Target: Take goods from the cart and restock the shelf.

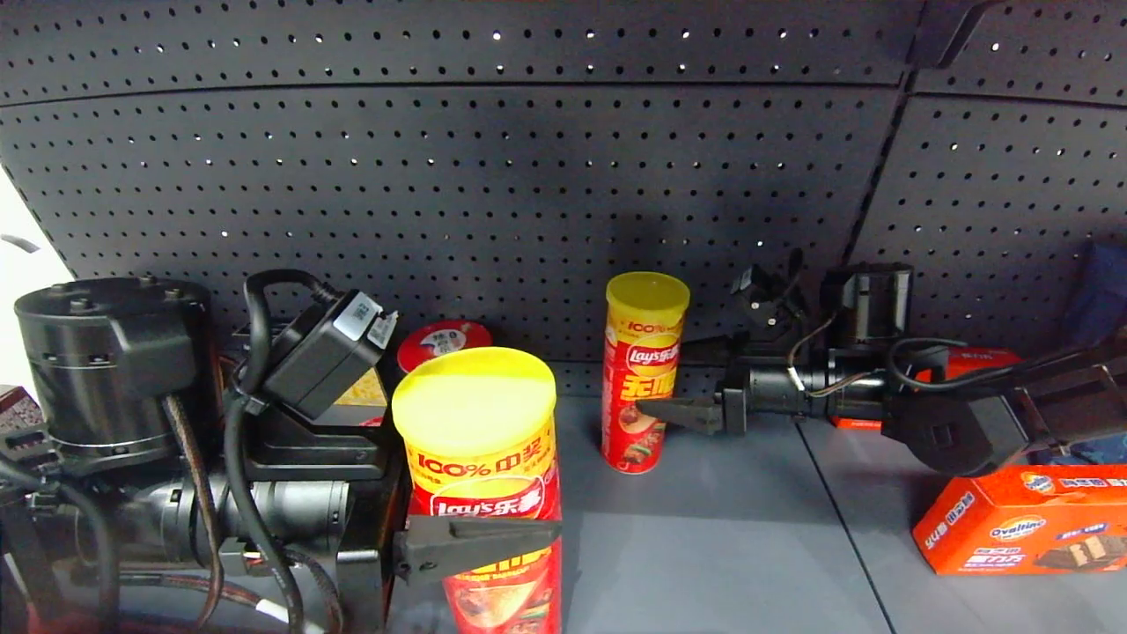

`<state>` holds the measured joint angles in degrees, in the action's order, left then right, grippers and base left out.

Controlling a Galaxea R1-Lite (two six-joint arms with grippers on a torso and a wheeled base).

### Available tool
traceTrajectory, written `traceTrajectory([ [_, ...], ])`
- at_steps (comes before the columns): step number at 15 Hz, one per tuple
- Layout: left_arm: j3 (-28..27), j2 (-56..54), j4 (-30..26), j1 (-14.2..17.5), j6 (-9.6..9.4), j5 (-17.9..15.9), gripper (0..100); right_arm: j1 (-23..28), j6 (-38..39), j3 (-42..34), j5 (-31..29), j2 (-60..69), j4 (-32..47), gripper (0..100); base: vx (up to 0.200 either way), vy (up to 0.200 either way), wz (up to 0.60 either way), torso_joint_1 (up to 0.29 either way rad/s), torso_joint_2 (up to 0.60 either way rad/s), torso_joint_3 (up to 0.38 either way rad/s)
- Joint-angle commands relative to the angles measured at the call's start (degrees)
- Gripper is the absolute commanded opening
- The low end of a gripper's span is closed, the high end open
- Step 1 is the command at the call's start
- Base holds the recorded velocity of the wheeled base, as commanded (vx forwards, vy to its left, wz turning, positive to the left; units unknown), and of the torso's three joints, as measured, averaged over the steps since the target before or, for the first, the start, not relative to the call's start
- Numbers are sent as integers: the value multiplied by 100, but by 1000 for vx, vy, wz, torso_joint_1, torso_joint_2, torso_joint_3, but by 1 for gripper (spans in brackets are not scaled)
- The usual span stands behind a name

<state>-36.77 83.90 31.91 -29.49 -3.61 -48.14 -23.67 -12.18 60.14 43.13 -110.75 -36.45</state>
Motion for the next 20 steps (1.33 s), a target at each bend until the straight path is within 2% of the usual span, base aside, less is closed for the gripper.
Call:
traceTrajectory([
  [1, -76, 92, -1, 5, 0, -2, 0, -76, -13, 16, -6, -166, -2, 100, 0, 0, 0, 0, 0, 0],
  [11, -164, 101, -1, 22, 9, -11, 0, -155, -13, 446, -77, -702, -2, 100, 0, 0, 0, 0, 0, 0],
  [19, -147, 83, -1, 31, 9, -20, 0, -208, -21, 473, -94, -816, -11, 100, 0, 0, 0, 0, 0, 0],
  [20, -138, 83, -1, 31, 9, -20, 0, -225, -21, 490, -156, -808, -11, 0, 0, 0, 0, 0, 0, 0],
])
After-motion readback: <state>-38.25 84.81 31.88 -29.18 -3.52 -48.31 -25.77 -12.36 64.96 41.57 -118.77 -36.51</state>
